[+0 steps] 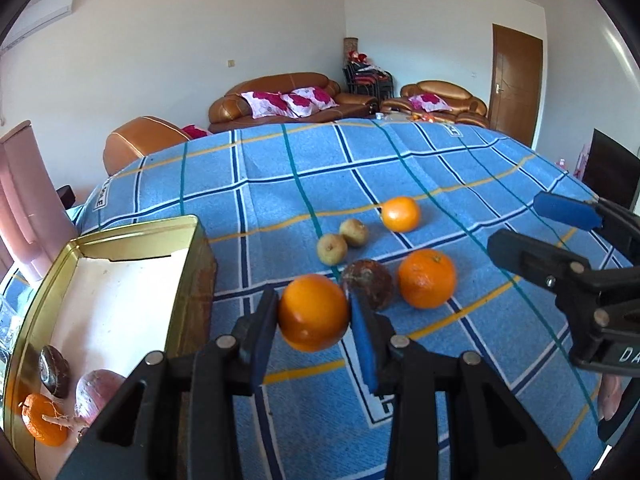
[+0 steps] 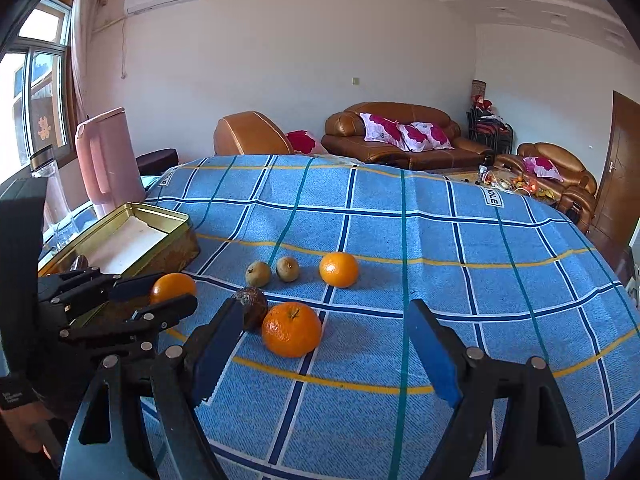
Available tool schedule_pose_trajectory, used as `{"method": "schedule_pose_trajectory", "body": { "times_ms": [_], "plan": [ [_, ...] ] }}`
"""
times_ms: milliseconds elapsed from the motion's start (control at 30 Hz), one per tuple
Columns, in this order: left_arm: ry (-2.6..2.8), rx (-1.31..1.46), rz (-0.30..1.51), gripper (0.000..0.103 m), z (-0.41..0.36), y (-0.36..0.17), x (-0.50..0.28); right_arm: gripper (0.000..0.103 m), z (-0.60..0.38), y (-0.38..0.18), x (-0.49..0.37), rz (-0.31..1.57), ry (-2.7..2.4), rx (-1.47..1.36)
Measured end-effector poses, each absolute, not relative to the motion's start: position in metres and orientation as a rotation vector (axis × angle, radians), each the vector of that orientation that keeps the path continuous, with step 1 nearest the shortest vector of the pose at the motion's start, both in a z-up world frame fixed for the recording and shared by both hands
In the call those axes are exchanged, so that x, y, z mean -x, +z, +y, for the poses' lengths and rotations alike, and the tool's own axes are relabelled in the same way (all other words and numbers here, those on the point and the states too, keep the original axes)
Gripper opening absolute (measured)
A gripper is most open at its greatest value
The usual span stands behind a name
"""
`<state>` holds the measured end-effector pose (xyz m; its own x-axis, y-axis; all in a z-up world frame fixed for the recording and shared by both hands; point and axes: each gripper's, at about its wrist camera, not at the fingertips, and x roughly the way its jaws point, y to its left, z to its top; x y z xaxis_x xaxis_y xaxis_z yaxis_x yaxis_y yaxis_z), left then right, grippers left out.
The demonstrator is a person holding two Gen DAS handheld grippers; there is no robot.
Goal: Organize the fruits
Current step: 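Grasp an orange with the left gripper while the right grasps a large leafy mandarin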
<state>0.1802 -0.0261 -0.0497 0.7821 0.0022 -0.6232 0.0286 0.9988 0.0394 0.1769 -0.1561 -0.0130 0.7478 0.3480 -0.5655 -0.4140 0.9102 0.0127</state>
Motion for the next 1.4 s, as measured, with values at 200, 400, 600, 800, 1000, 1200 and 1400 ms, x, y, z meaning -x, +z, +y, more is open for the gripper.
{"method": "schedule_pose_trajectory", "body": {
  "times_ms": [200,400,600,800,1000,1200,1400],
  "plan": [
    [-0.01,-0.012,0.678,0.038,-0.018,-0.055,-0.192,0.07,-0.134,-0.035,-0.2,0.693,0.449,0.114],
    [-0.021,0.01,0.693,0.038,-0.015,-0.057,-0.195,0.056,-0.125,-0.055,-0.209,0.771,0.461,0.125],
    [-0.022,0.004,0.674,0.038,-0.017,-0.055,-0.192,0.049,-0.126,-0.056,-0.211,0.79,0.49,0.1],
    [-0.021,0.011,0.629,0.038,-0.016,-0.051,-0.185,0.048,-0.128,-0.056,-0.211,0.785,0.493,0.084],
    [-0.013,0.014,0.593,0.038,-0.015,-0.047,-0.179,0.039,-0.13,-0.05,-0.205,0.743,0.492,0.083],
    [-0.014,0.011,0.593,0.038,-0.016,-0.047,-0.179,0.042,-0.131,-0.051,-0.209,0.754,0.496,0.073],
    [-0.017,0.01,0.593,0.038,-0.016,-0.048,-0.179,0.053,-0.121,-0.058,-0.215,0.803,0.491,0.119]
  ]
}}
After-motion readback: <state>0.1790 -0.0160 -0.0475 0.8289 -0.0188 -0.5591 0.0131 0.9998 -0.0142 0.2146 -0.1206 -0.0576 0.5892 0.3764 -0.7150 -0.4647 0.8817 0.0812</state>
